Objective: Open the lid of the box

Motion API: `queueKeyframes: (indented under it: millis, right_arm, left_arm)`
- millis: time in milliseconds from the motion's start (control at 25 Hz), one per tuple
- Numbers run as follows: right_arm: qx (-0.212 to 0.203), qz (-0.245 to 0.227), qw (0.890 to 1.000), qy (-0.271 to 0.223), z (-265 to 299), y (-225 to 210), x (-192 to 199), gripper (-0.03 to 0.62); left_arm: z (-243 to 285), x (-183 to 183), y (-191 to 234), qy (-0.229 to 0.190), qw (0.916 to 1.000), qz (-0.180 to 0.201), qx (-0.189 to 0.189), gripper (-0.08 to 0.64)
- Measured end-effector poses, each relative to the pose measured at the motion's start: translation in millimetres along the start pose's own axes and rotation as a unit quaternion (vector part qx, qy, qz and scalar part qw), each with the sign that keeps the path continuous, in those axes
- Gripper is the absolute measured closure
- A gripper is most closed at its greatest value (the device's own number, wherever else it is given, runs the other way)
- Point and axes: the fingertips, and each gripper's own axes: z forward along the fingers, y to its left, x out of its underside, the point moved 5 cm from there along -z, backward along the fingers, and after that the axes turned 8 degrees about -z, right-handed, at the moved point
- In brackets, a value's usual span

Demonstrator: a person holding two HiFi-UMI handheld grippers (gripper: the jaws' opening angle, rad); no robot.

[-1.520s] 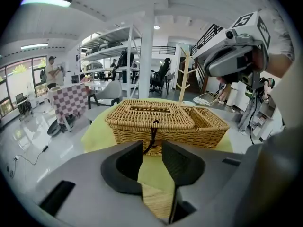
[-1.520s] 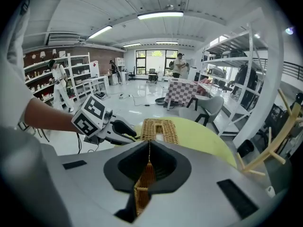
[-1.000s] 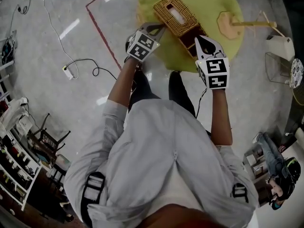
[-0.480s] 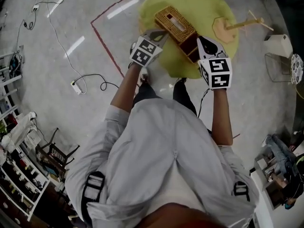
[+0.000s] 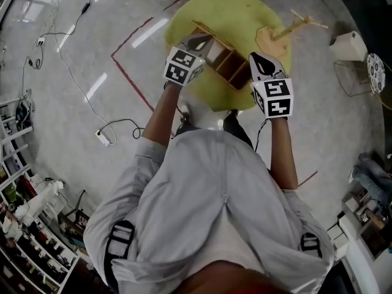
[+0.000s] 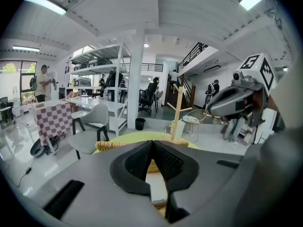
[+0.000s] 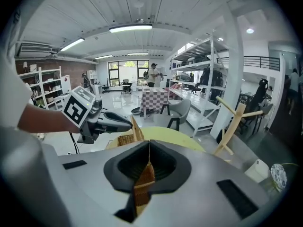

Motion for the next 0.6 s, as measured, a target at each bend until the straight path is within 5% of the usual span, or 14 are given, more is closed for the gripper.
queueKeyframes:
  millis: [360, 600]
  right_arm:
    - [0.004, 0.005, 1.0, 0.006, 4.5, -25.6, 5.4, 0.568]
    - [-0.018, 0.009, 1.0, 0.016, 18.3, -34.3, 12.1, 0.568]
  left_arm:
    - [51.9, -19.8, 15.0, 0.013, 0.9992, -0.024, -0.03, 0.518]
    - [92.4, -25.2, 20.3, 0.04, 0.9988, -0.006, -0.026, 0.517]
